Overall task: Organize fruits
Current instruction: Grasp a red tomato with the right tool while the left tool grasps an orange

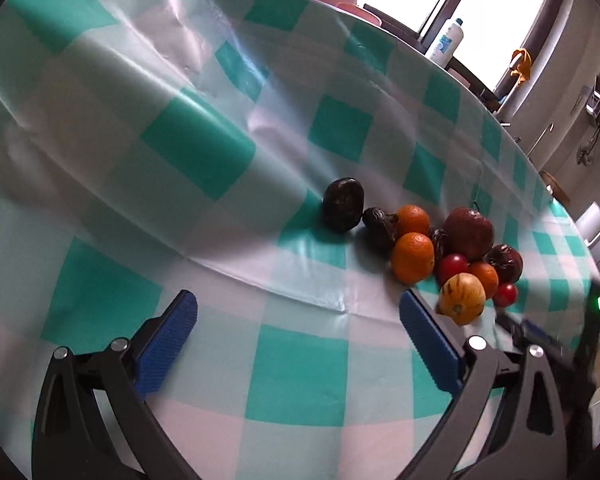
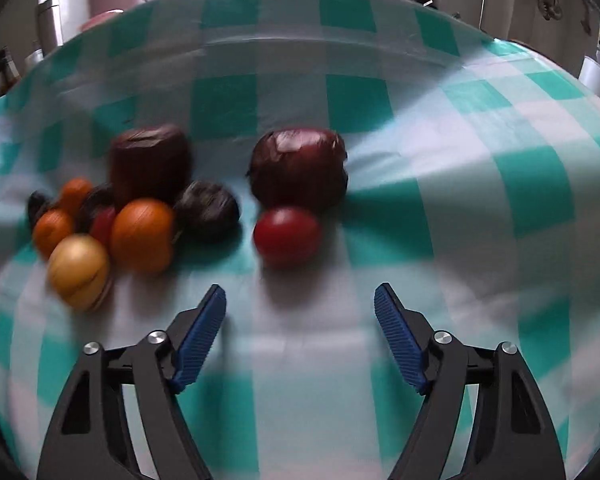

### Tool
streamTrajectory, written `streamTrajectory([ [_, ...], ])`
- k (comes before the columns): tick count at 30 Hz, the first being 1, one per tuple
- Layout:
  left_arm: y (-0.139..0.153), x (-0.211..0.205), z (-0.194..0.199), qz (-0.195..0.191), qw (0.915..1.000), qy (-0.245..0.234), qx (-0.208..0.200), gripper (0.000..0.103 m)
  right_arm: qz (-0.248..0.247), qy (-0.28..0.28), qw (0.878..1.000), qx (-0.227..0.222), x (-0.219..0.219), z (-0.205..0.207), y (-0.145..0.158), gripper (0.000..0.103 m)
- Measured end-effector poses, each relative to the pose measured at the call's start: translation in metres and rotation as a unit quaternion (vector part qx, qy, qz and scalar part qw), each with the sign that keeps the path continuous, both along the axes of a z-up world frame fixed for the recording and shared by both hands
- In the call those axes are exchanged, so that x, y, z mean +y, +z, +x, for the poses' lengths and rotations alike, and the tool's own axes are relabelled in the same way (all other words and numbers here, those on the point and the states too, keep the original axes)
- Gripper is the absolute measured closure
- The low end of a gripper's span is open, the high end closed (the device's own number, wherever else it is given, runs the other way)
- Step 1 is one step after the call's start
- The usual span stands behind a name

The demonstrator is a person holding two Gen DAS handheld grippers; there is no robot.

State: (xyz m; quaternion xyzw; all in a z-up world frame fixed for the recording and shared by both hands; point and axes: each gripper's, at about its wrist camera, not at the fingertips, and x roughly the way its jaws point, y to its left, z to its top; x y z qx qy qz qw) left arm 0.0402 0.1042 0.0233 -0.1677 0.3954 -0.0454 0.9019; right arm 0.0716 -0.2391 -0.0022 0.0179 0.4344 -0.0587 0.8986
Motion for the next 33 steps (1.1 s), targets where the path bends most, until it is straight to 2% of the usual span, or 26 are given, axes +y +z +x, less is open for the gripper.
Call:
streamTrajectory([
  [3,-0.001,-0.004,0.0,0.008,0.9999,-0.008,0.002,0.002,0.008,0.006,1.0,0.008,-0.001,0.026,-0.004,0.04],
  [6,-0.002,-0.008,-0.001,0.01,0.9998,-0.017,0.003,0.002,-0.011,0.029,0.999,0.007,0.002,0.041,-0.004,0.048],
  [8,-0.002,-0.01,-0.002,0.014,0.9996,-0.023,0.001,0.002,-0.001,0.037,0.999,0.008,0.002,0.042,-0.004,0.064],
  [11,-0.003,-0.015,-0.002,0.022,0.9993,-0.03,0.0,0.002,0.016,0.037,0.999,0.006,0.001,0.031,-0.003,0.065],
  [16,-0.002,-0.027,-0.006,0.04,0.9978,-0.053,-0.01,0.002,0.082,0.036,0.996,-0.026,-0.001,-0.016,0.0,0.065],
  [22,0.001,-0.044,-0.012,0.069,0.9938,-0.081,-0.032,0.003,0.178,0.03,0.981,-0.066,-0.016,-0.059,0.004,0.064],
  [25,-0.002,-0.05,-0.006,0.067,0.9941,-0.083,-0.021,0.008,0.219,0.013,0.973,-0.075,-0.027,-0.055,0.0,0.064],
  [29,-0.009,-0.06,0.013,0.063,0.9942,-0.086,0.008,0.016,0.22,0.018,0.973,-0.071,-0.022,-0.051,-0.002,0.064],
  [33,-0.011,-0.083,0.035,0.091,0.991,-0.095,0.021,0.019,0.223,0.017,0.972,-0.072,-0.019,-0.051,0.0,0.064],
])
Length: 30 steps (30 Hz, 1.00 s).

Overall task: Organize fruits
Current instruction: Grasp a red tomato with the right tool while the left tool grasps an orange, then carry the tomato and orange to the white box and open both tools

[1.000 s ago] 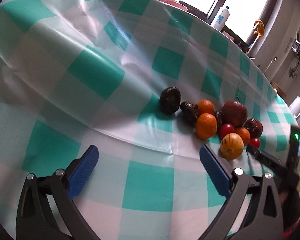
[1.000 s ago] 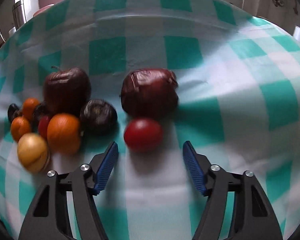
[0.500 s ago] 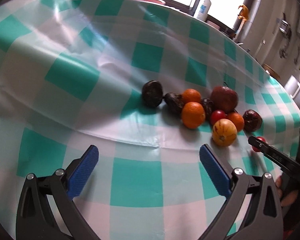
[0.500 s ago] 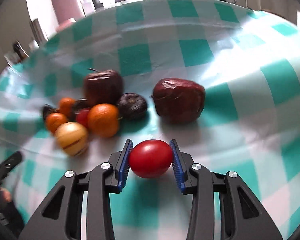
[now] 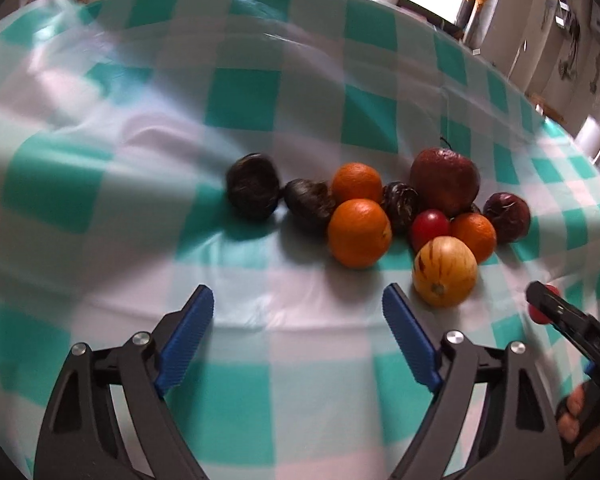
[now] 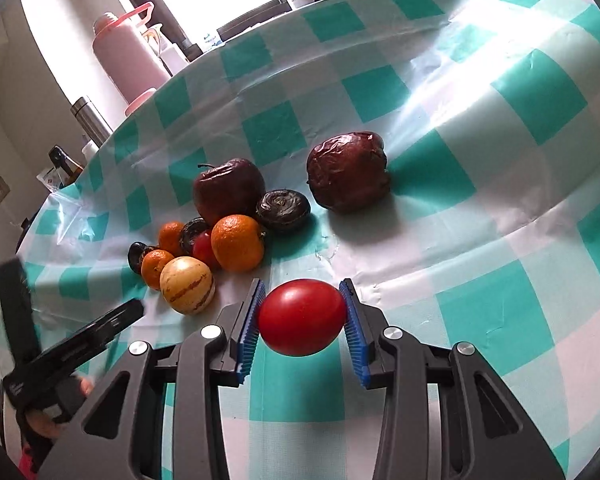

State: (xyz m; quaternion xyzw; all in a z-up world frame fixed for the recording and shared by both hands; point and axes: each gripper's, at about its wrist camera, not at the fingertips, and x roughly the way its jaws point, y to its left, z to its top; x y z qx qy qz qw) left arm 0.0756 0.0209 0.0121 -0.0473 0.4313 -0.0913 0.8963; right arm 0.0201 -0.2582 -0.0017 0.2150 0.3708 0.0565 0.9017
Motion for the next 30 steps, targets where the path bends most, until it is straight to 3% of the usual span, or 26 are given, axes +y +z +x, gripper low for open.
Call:
streamTrajectory([
  [7,-0.005,-0.026,0.039,0.014,0.9998,0.006,0.013,0.022,-0.002,0.003,1.0,0.004,0.002,0.001,-0.001,0.064],
  [12,-0.005,-0.033,0.052,0.002,0.9998,0.013,0.011,0.025,-0.002,0.006,1.0,0.005,0.003,0.002,-0.002,0.064],
  [14,-0.005,-0.033,0.052,0.001,0.9999,0.011,0.006,0.037,-0.002,0.007,1.0,0.005,0.003,0.003,-0.002,0.064],
  [16,-0.005,-0.034,0.047,-0.003,1.0,-0.004,0.004,0.041,-0.001,0.007,1.0,0.004,0.003,0.002,-0.002,0.064],
  [17,-0.005,-0.033,0.043,-0.009,0.9999,-0.013,0.004,0.048,-0.001,0.006,1.0,0.003,0.002,0.002,-0.002,0.064],
  [18,-0.005,-0.032,0.039,-0.014,0.9997,-0.02,0.006,0.063,0.0,0.006,1.0,0.003,0.002,0.001,-0.002,0.064],
  [23,0.002,-0.016,0.001,-0.029,0.9991,-0.032,0.004,0.063,0.004,0.006,1.0,-0.002,0.001,0.0,-0.003,0.064],
  [30,0.006,0.023,-0.045,-0.059,0.9981,-0.001,-0.018,0.063,0.009,0.008,1.0,-0.008,0.0,-0.002,-0.002,0.064],
])
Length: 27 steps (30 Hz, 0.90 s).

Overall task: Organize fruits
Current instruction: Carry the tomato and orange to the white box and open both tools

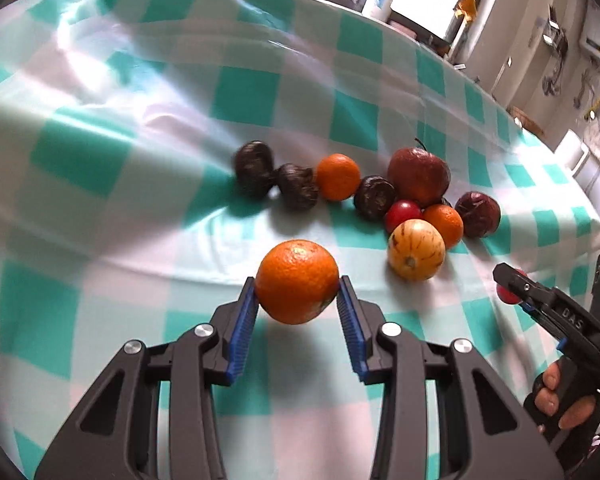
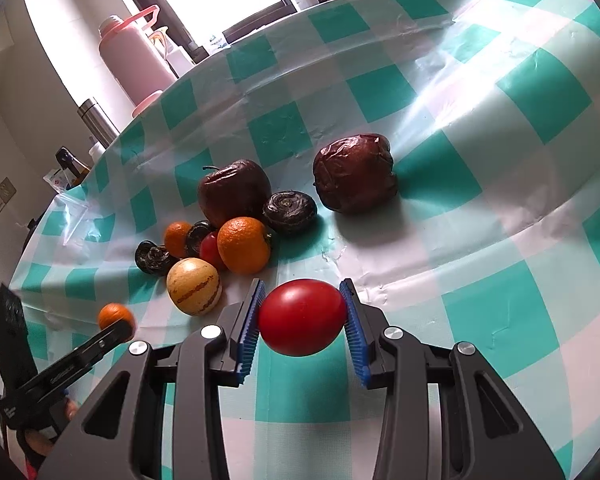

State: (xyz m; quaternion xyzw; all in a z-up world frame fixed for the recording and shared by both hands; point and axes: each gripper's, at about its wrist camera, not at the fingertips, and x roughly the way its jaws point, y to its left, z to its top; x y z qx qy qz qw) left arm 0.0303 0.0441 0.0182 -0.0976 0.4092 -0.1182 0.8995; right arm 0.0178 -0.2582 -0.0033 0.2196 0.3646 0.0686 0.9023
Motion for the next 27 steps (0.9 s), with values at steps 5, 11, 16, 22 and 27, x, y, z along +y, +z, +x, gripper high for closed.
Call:
streamTrajectory([
  [5,0.004,0.006,-0.008,0.008,0.9995,0.021,-0.022,0.063,0.007,0.008,1.0,-0.008,0.0,-0.002,0.001,0.064],
  [11,0.003,0.005,-0.007,0.01,0.9995,0.024,-0.019,0.063,0.01,0.019,1.0,-0.012,0.001,-0.004,0.002,0.064],
  [16,0.005,0.002,-0.014,0.018,0.9991,0.023,-0.029,0.063,0.029,0.024,0.999,0.008,0.007,-0.02,0.002,0.064],
  [22,0.01,-0.007,-0.039,0.029,0.9986,-0.001,-0.044,0.063,-0.004,0.062,0.998,0.018,0.043,-0.058,0.008,0.064],
  [27,0.015,-0.013,-0.065,0.035,0.9977,-0.018,-0.055,0.063,-0.04,0.086,0.995,0.018,0.064,-0.084,0.011,0.064],
])
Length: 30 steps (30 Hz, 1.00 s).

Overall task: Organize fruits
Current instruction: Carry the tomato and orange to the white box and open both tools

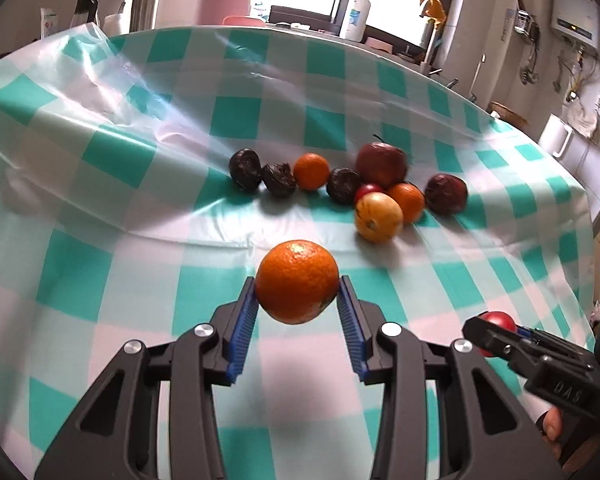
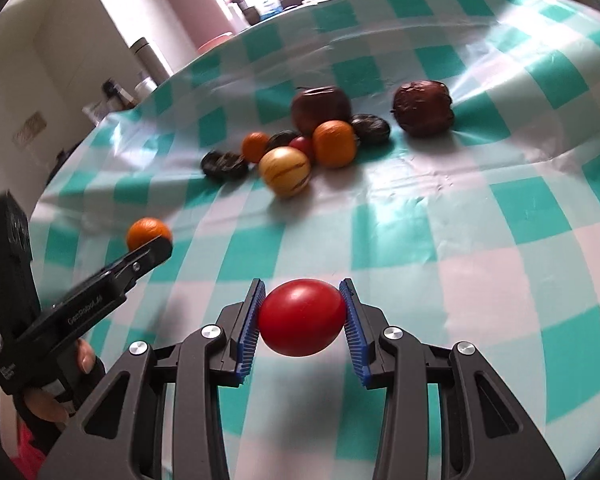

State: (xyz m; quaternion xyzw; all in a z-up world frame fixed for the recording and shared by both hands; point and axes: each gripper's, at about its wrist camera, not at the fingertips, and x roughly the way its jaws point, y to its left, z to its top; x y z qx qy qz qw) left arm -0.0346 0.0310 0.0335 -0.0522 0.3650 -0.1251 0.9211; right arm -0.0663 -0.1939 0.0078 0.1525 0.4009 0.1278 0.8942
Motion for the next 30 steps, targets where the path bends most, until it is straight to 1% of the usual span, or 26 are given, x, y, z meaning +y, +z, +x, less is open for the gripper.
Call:
streamTrajectory([
  [7,0.0,-0.007,-0.027,0.01,0.9999,-0.013,0.002,0.063,-0.047,0.019,0.998,-0.028,0.013,-0.036,0.011,0.064],
  [11,0.001,-0.016,-0.038,0.02,0.9996,-0.021,0.001,0.063,-0.055,0.023,0.998,-0.038,0.01,-0.053,0.012,0.064],
  [15,0.003,-0.029,-0.052,0.031,0.9988,-0.038,-0.001,0.063,-0.059,0.021,0.997,-0.046,0.002,-0.07,0.013,0.064],
  [21,0.004,-0.061,-0.071,0.055,0.9958,-0.073,-0.007,0.063,-0.061,0.003,0.996,-0.062,-0.025,-0.096,0.017,0.064],
  [30,-0.002,-0.115,-0.099,0.096,0.9864,-0.133,-0.012,0.062,-0.043,-0.038,0.996,-0.07,-0.077,-0.13,0.01,0.064],
])
